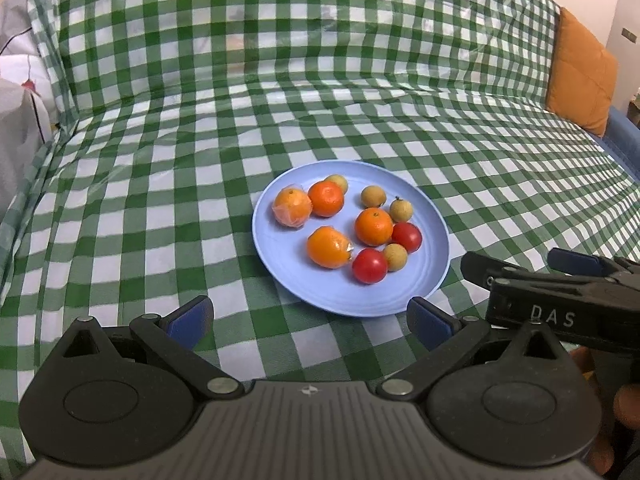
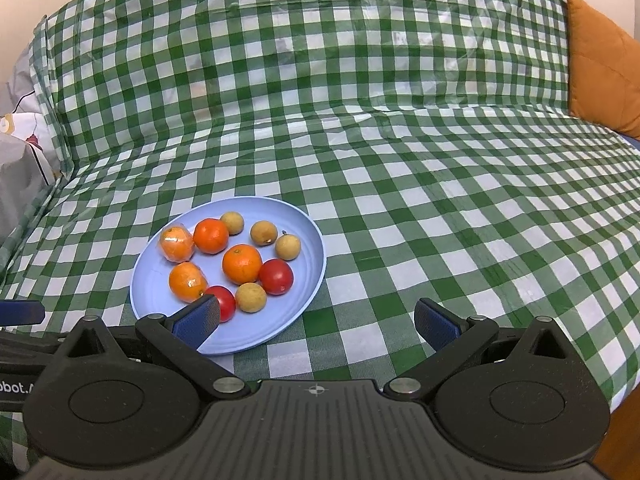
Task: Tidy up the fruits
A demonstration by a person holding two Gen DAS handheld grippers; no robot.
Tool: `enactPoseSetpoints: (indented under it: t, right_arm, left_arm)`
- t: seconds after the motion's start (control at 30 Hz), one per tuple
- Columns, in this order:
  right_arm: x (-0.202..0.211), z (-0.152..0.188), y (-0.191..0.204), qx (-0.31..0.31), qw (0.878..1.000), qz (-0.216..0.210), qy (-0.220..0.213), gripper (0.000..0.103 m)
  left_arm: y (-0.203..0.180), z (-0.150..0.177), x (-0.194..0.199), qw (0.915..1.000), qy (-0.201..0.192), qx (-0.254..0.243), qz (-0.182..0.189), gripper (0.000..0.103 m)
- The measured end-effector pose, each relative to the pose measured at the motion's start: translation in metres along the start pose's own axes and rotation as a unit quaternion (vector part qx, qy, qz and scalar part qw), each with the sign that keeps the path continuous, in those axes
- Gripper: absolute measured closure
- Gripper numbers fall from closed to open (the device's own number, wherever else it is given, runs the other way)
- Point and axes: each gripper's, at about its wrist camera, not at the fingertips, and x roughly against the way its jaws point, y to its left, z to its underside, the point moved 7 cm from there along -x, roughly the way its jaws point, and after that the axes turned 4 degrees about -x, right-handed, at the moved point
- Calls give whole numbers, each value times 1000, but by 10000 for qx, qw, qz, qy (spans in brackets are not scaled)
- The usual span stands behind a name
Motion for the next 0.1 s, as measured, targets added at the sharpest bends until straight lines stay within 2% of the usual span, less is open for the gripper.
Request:
enactPoseSetpoints:
  t: [0.1]
  right_arm:
    - [-1,-10,-8,-102,9998,-156,-65,1]
  left_arm:
    - [-1,-3,2,9999,-88,-56,-3,0]
